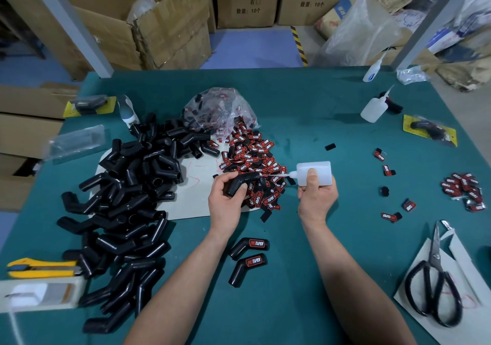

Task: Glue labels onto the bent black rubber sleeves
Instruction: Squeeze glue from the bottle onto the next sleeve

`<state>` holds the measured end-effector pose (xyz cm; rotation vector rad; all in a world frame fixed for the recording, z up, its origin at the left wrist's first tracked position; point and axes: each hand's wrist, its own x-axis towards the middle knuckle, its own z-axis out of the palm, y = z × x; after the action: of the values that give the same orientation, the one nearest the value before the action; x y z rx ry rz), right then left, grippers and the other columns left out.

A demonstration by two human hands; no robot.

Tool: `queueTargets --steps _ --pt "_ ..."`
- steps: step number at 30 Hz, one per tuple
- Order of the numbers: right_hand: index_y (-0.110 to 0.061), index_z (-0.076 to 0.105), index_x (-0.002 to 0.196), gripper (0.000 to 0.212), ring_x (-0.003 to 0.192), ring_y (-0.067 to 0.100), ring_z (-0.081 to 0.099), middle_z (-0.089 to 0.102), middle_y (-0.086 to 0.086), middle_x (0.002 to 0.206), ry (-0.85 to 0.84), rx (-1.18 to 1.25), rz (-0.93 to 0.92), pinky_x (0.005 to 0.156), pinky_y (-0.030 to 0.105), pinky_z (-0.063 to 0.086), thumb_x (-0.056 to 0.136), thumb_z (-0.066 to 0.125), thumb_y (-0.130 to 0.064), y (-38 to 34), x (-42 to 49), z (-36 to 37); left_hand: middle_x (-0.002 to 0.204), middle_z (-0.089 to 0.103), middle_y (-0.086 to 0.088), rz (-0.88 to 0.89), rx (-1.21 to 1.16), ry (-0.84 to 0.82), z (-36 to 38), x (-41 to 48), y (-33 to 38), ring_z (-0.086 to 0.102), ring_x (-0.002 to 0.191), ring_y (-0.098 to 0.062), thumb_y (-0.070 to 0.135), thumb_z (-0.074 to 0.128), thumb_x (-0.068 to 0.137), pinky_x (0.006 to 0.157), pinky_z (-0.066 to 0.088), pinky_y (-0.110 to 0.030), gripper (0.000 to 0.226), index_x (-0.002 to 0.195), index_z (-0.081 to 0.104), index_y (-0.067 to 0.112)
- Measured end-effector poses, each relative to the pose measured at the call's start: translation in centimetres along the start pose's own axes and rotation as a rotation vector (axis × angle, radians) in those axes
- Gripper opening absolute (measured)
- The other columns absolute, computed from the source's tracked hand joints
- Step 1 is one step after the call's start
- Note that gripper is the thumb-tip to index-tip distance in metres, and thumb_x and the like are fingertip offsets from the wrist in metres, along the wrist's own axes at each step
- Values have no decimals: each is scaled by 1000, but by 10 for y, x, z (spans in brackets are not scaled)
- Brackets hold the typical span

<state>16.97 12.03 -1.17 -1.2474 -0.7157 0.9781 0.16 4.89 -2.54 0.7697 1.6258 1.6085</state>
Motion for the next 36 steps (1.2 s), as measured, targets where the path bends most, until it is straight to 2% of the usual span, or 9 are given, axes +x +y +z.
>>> queueTargets --steps 7,13,19,24,30,34,36 --pt "-16 52 82 20 39 9 46 56 -10 53 -7 3 9 35 20 36 84 66 -31 0 -3 1 109 71 -7 10 -2 4 0 0 -1 67 96 -10 4 75 89 91 53 -24 44 102 69 46" --pt "-17 52 81 30 38 11 45 56 -9 54 -8 1 6 35 20 37 77 68 -42 -1 -2 1 109 71 -4 13 5 9 -1 1 -2 67 96 -9 6 75 88 89 53 -21 41 103 69 43" --pt "-17 53 82 18 39 10 46 57 -8 54 -4 -19 6 35 20 36 86 65 -29 0 -2 0 108 72 -1 11 7 12 0 1 -3 68 97 -9 8 76 87 88 53 -20 40 104 69 43" --pt "-16 54 81 16 39 10 47 57 -8 54 -4 -16 8 35 20 37 86 65 -27 -2 -3 1 106 73 2 4 -1 17 -1 1 -3 68 95 -6 6 76 87 86 52 -17 40 103 69 41" --pt "-16 53 81 20 38 12 45 55 -4 58 -8 -18 8 35 21 36 84 65 -31 1 -3 1 107 72 2 0 4 8 0 1 -2 67 95 -5 2 76 88 87 52 -17 35 107 68 31" --pt "-16 52 80 28 38 12 44 55 -6 57 -26 -28 2 35 21 36 78 66 -40 2 -6 2 107 72 2 3 6 3 0 0 -3 67 95 -6 3 75 88 87 52 -17 37 106 68 33" --pt "-16 53 81 26 38 12 45 55 -9 56 -28 -37 -5 35 21 37 80 66 -38 2 -7 3 108 72 2 5 6 2 0 0 -3 67 96 -7 3 76 88 89 52 -19 37 106 68 35"
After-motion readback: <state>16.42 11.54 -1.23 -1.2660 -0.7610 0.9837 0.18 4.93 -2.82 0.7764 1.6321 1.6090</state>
